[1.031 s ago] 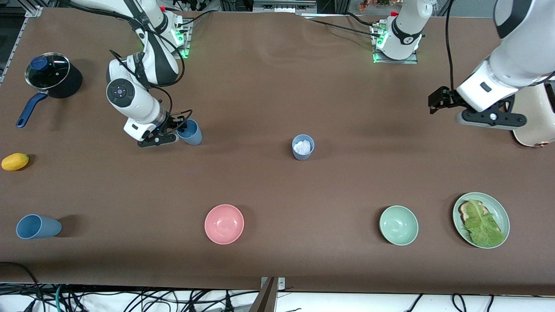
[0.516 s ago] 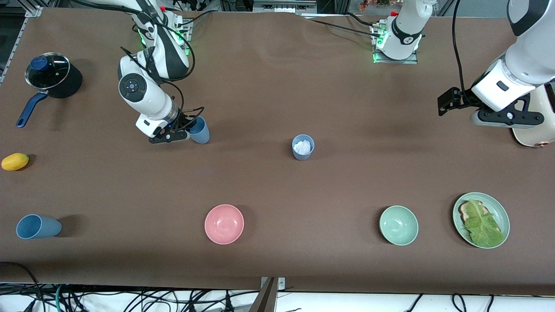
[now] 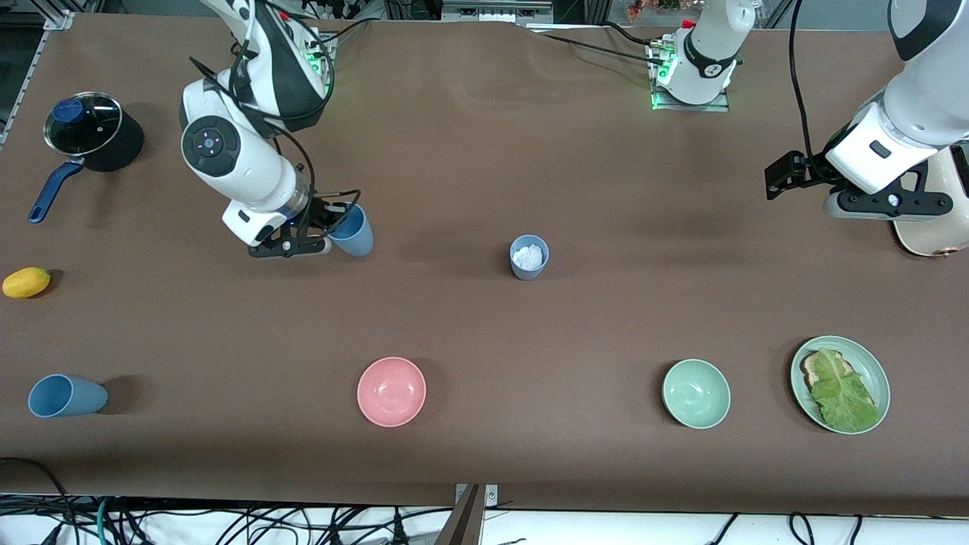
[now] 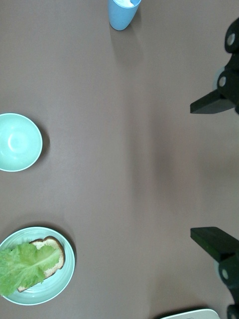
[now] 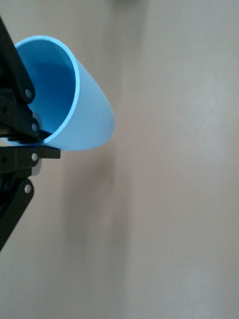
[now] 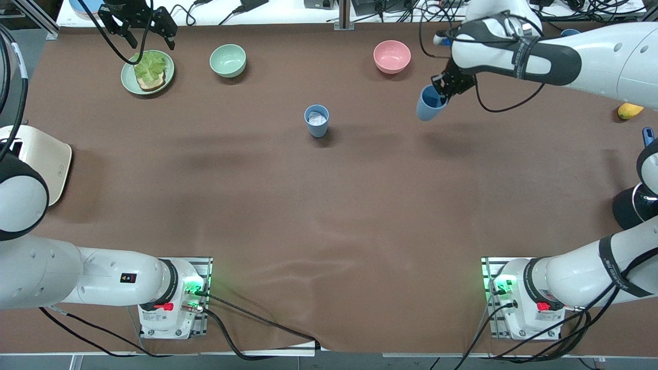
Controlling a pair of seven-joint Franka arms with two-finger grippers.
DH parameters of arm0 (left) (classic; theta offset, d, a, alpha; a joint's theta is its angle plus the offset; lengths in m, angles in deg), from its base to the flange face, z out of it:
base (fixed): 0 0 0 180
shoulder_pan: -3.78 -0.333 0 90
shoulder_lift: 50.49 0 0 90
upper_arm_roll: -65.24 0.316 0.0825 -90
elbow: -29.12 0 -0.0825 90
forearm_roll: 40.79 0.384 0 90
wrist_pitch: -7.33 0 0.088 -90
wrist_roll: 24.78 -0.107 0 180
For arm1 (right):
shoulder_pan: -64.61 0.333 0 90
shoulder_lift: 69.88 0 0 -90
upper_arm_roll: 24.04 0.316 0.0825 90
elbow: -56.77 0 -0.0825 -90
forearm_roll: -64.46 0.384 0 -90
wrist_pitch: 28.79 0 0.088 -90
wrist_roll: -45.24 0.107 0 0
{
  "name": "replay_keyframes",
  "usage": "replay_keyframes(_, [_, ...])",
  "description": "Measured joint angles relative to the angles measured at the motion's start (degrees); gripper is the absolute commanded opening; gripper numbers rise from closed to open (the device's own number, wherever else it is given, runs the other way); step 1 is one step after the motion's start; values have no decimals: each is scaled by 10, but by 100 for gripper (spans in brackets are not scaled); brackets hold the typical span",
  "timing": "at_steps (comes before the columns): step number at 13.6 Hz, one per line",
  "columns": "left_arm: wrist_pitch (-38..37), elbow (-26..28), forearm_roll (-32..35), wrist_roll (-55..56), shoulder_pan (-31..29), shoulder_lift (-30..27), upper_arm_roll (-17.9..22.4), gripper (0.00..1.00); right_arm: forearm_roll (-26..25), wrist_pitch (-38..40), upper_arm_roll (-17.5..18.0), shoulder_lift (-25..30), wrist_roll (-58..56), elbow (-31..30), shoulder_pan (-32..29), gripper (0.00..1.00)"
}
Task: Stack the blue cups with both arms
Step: 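Lift and carry the blue cup with the right gripper over the tissue cup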
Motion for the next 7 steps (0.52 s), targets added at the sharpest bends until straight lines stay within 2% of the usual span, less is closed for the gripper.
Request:
replay_keyframes(3, [-11,-4,0,1,0,-1,0,100,36,33,16,-33,102,81,52,0])
replay_keyframes(7, [-11,-9,0,1,0,-1,0,100,39,44,13,-108,260,193,149,0])
